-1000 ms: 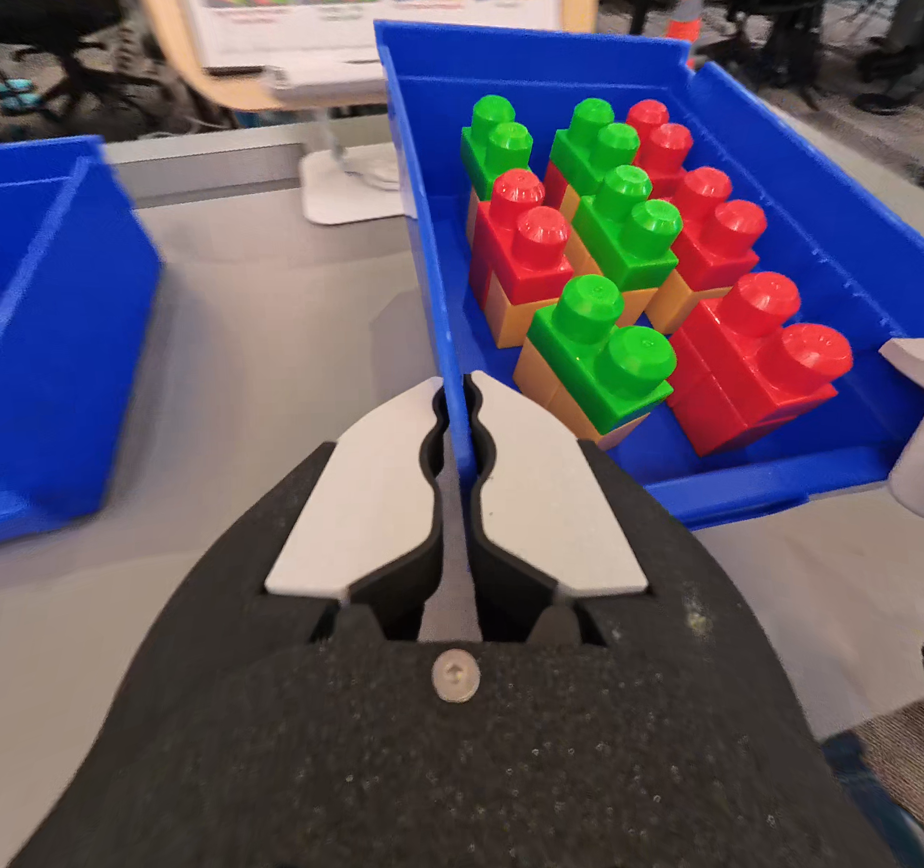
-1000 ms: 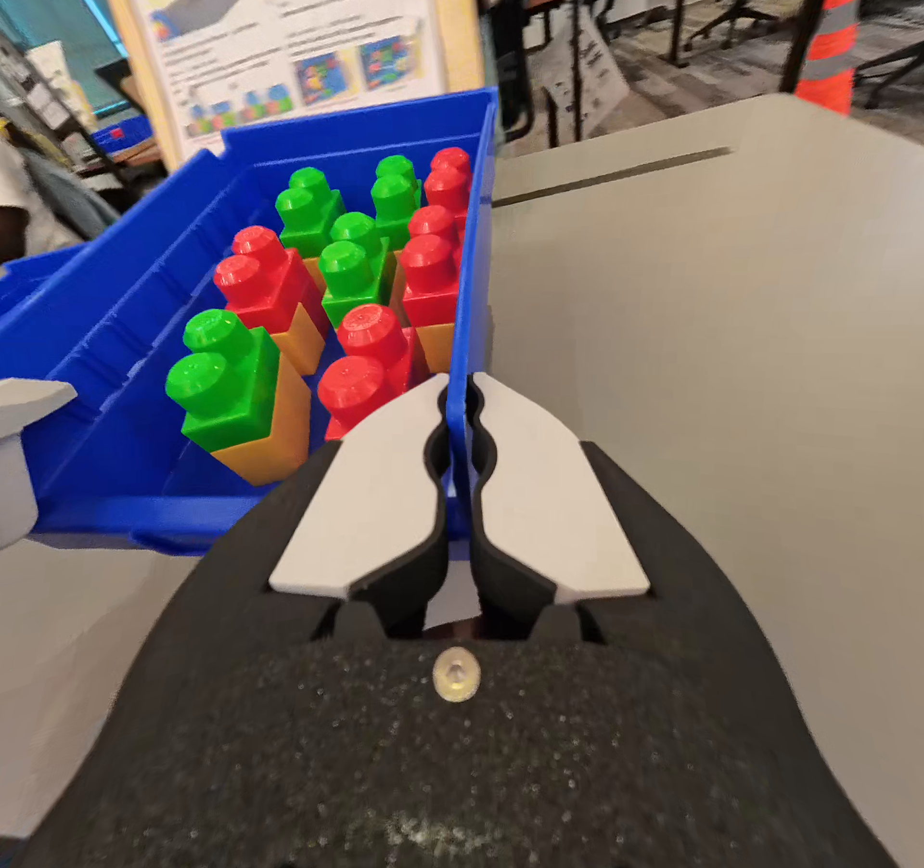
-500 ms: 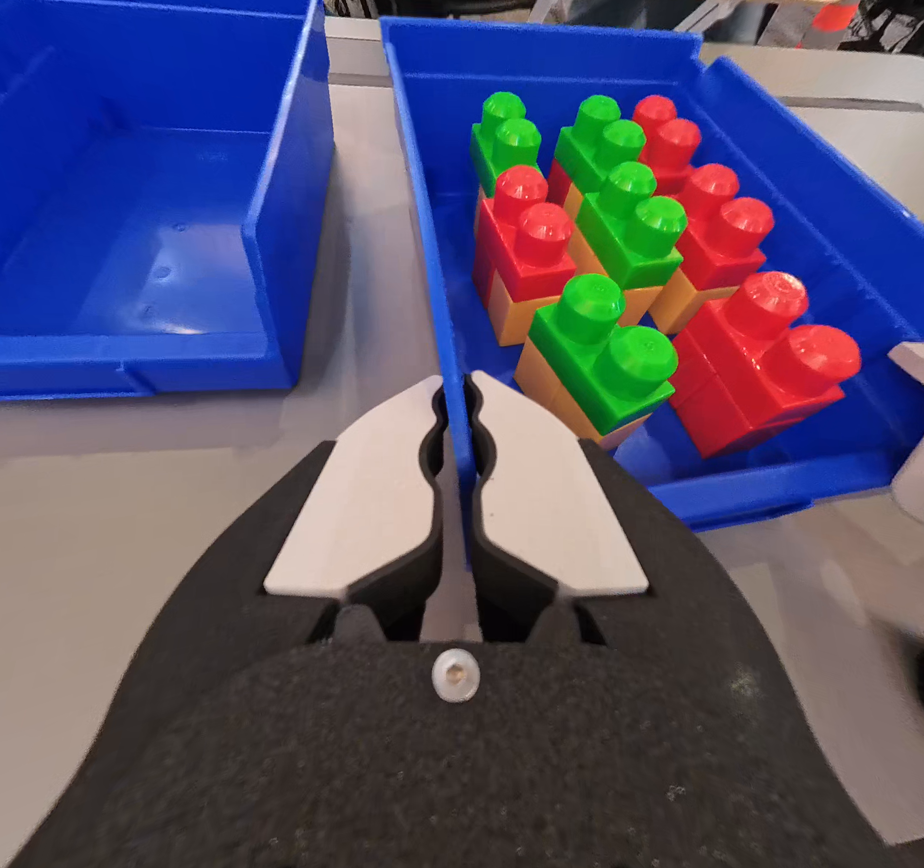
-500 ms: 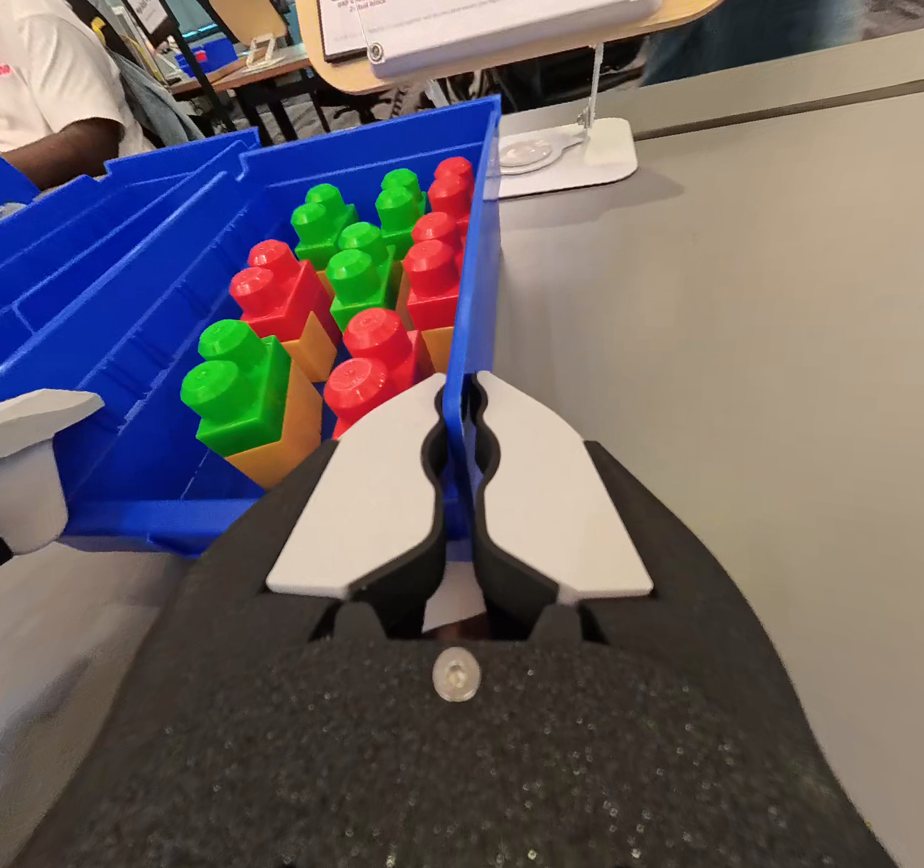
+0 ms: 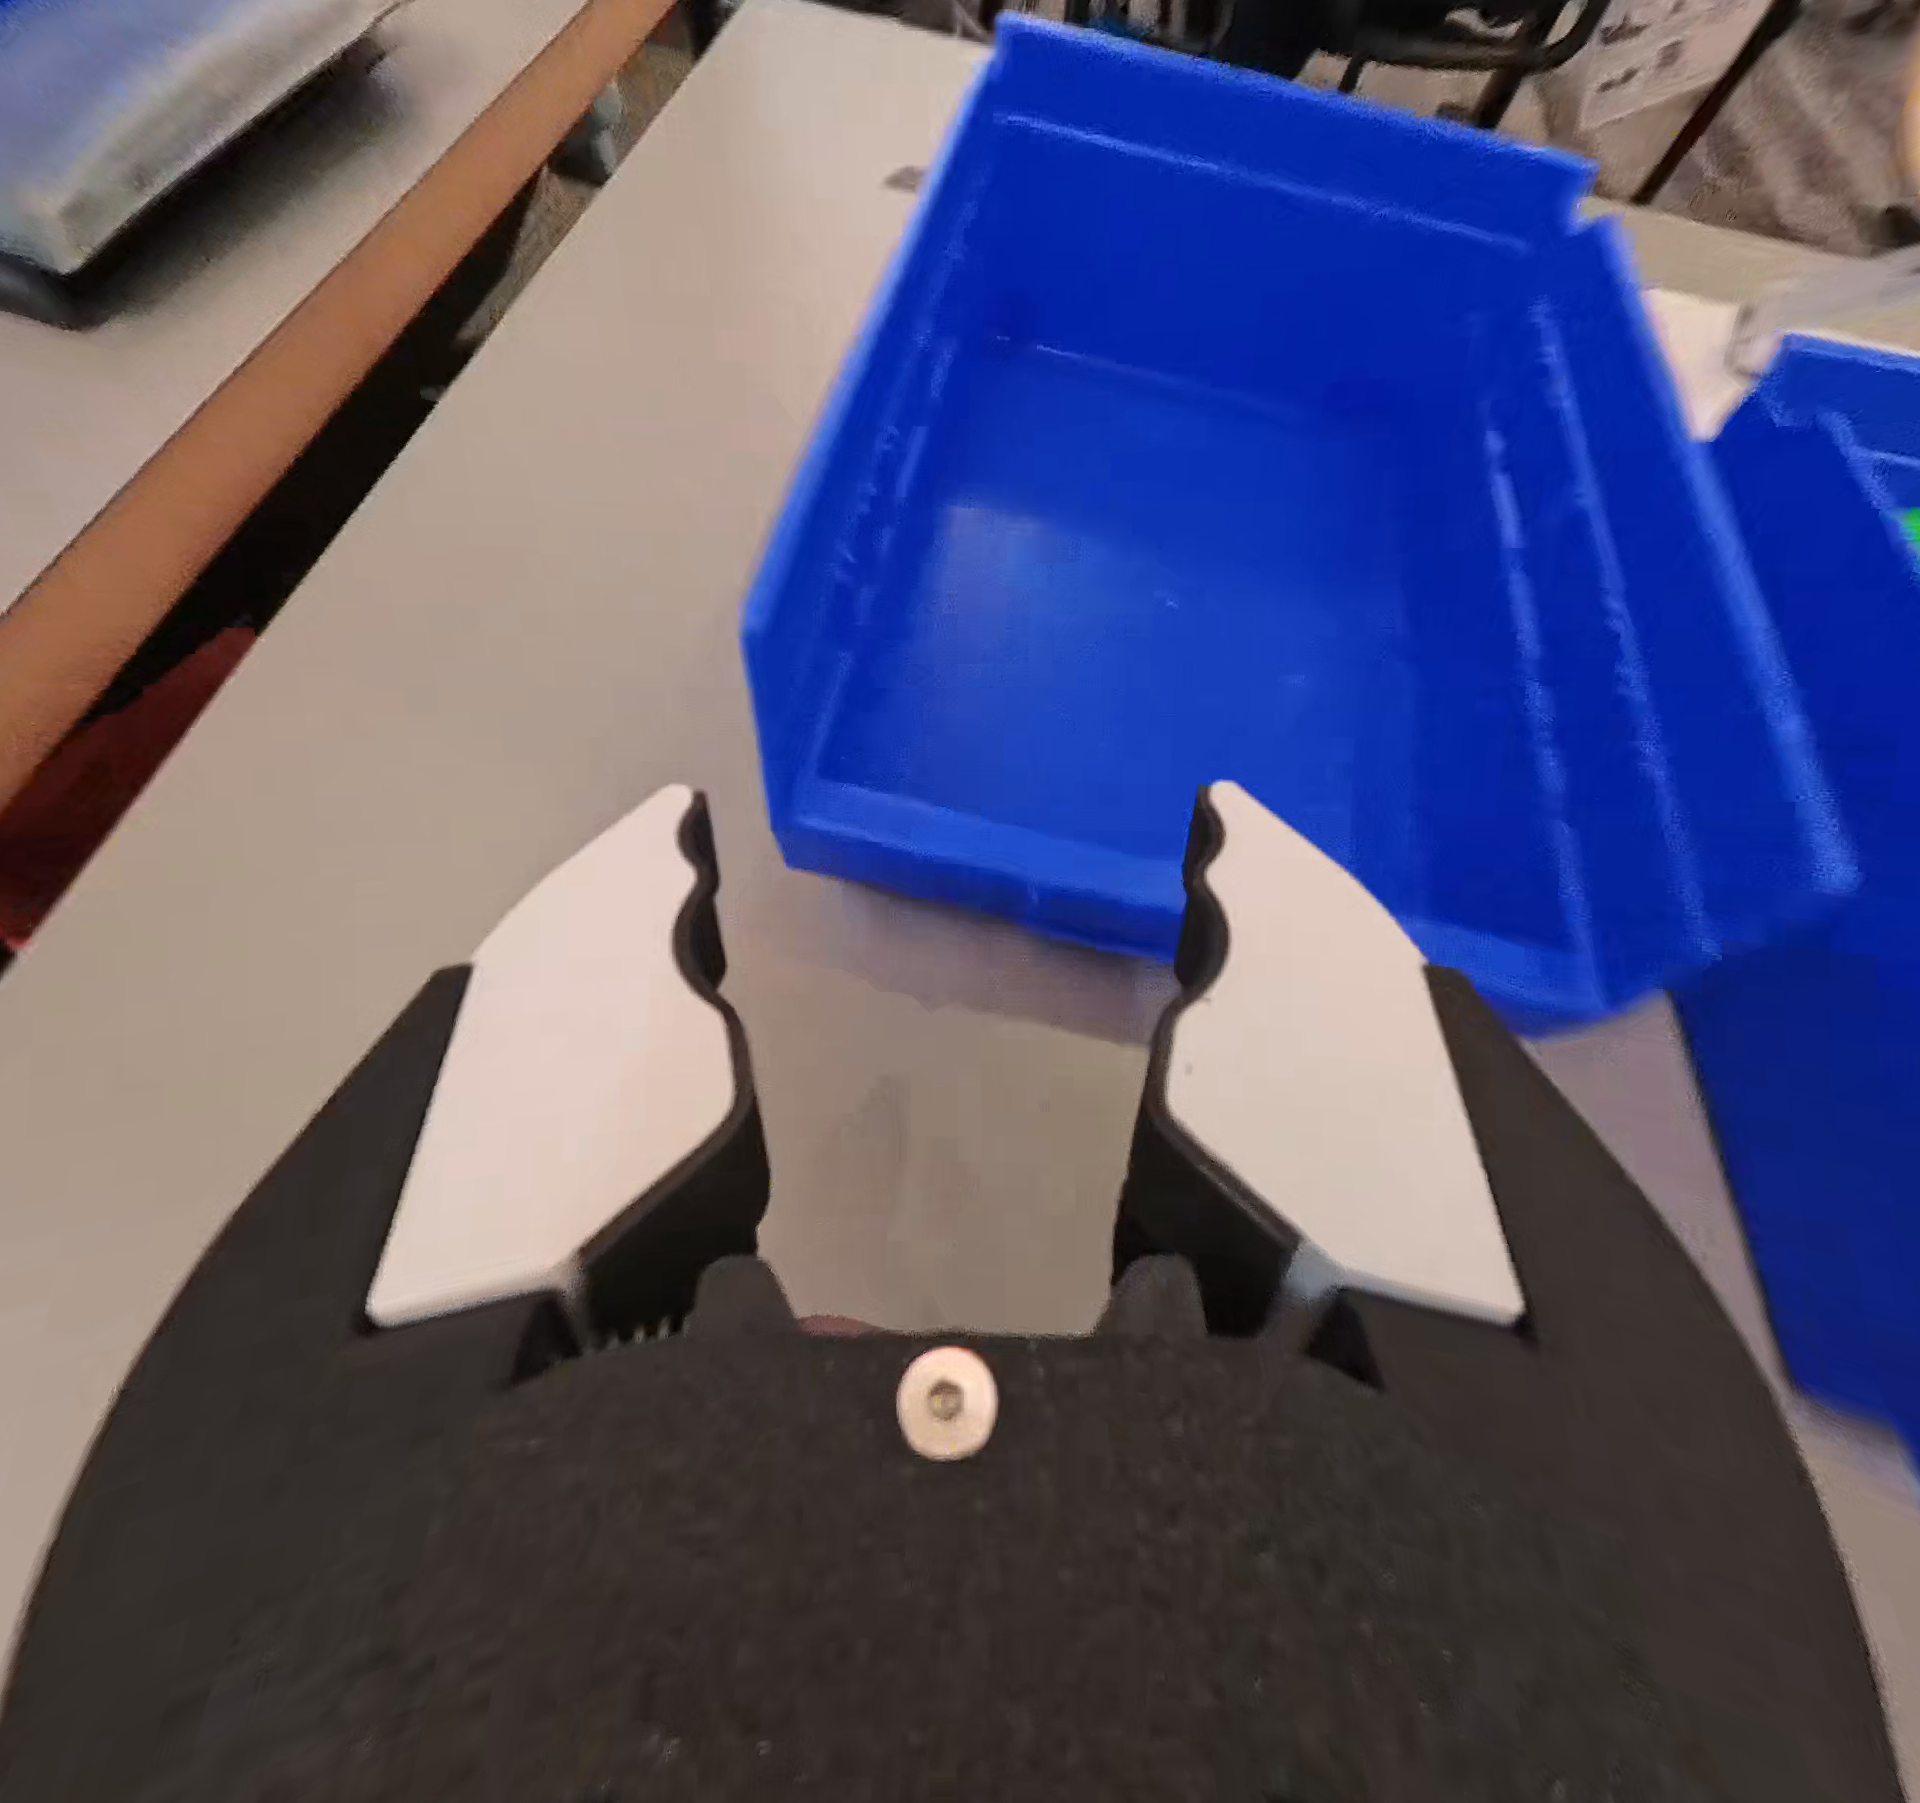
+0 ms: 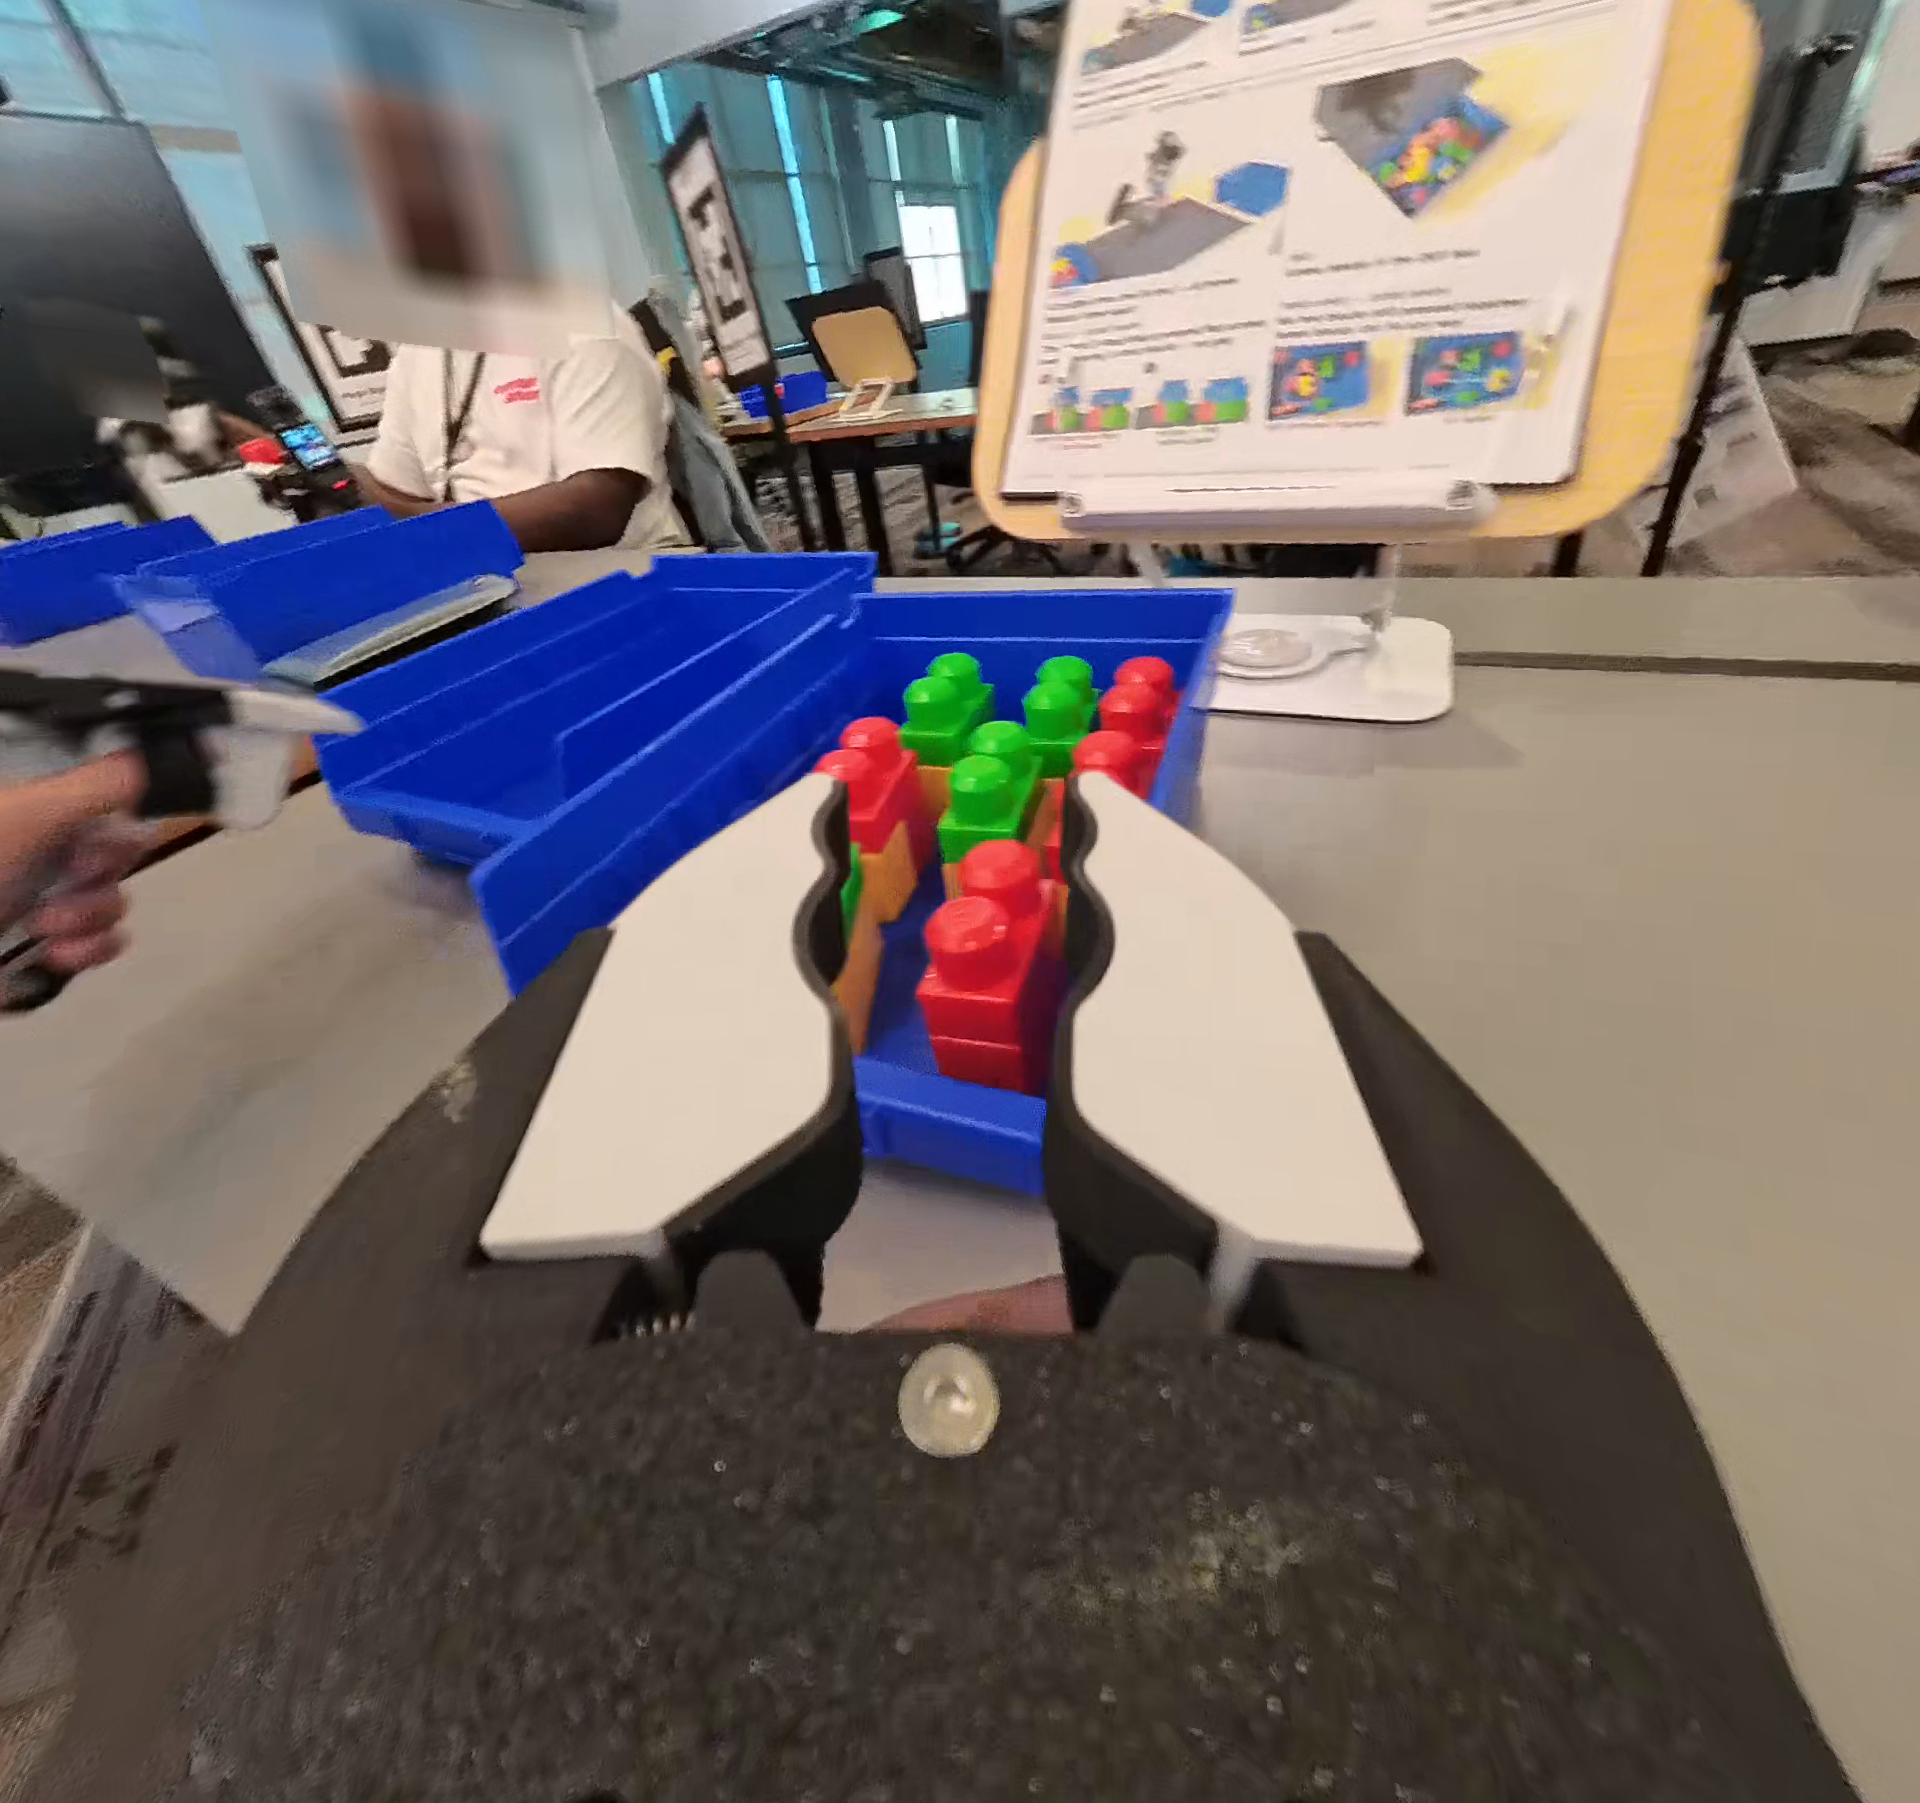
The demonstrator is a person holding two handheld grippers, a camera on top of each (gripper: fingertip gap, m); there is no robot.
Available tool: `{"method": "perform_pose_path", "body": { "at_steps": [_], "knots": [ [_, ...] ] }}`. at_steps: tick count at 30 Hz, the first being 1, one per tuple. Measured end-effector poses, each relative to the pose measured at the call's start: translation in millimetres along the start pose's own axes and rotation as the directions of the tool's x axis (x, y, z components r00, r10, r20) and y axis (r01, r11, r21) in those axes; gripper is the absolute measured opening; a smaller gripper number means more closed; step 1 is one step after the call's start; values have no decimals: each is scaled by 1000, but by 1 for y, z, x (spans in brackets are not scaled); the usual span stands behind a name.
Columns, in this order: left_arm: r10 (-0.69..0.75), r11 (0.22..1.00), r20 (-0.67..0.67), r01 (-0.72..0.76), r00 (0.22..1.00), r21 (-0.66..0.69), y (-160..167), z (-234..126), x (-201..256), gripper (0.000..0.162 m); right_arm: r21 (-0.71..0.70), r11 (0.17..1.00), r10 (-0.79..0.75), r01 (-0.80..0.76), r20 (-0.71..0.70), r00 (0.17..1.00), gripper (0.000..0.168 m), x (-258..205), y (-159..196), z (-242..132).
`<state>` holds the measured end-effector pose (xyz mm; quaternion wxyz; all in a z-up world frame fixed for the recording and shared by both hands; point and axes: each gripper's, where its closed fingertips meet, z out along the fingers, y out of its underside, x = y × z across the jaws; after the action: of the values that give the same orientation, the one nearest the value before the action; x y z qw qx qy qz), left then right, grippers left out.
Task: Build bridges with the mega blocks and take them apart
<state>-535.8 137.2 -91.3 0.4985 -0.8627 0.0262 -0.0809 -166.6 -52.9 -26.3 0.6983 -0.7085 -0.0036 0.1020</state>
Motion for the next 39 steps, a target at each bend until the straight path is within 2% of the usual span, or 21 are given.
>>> {"method": "perform_pose_path", "body": {
  "at_steps": [4,6,7,8,9,10,11,14,17,23,28,32,33,34,36,39],
  "knots": [
    [-8,997,-23,6,1000,-77,-7,54,-24,81,-64,998,4,2,107,994,35,-41,24,7],
    [-24,994,-32,20,999,-107,-5,75,-30,70,-126,992,7,13,158,987,36,-63,44,11],
    [-42,991,-65,33,997,-126,-2,84,-26,61,-160,987,12,17,179,984,35,-74,56,13],
    [-64,991,-103,51,993,-125,-1,91,-22,59,-193,981,26,14,204,979,35,-85,68,15],
    [-87,991,-127,74,988,-109,-4,94,-19,48,-235,972,47,10,232,972,36,-96,80,16],
    [-113,990,-156,98,981,-101,-5,93,-16,24,-274,962,62,11,257,964,36,-107,91,17],
    [-139,987,-176,123,974,-100,-6,90,-16,9,-302,953,63,23,273,960,37,-116,101,18],
    [-98,990,-129,84,987,-116,-1,80,-19,7,-335,938,16,88,295,955,37,-135,116,26],
    [5,988,-38,-10,999,-151,11,58,-26,5,-359,926,2,116,313,950,41,-150,121,38],
    [-19,992,24,22,1000,-127,45,-6,-42,6,-378,923,69,73,347,935,42,-187,121,63],
    [-34,995,66,40,997,-96,79,-72,-55,5,-376,922,50,85,337,940,42,-203,123,80],
    [-44,996,59,48,997,-78,106,-120,-49,6,-414,903,47,113,358,933,42,-223,137,83],
    [-39,997,61,43,997,-61,112,-131,-45,6,-416,901,47,126,382,923,48,-230,140,81],
    [-20,999,79,24,997,-44,117,-140,-42,5,-423,901,79,94,375,924,41,-233,138,78],
    [57,998,162,-56,985,-14,121,-157,-38,5,-353,929,10,105,310,951,8,-223,122,75],
    [98,987,218,-123,971,105,99,-184,-24,5,-238,965,-41,112,283,958,5,-218,87,67]
  ]
}}
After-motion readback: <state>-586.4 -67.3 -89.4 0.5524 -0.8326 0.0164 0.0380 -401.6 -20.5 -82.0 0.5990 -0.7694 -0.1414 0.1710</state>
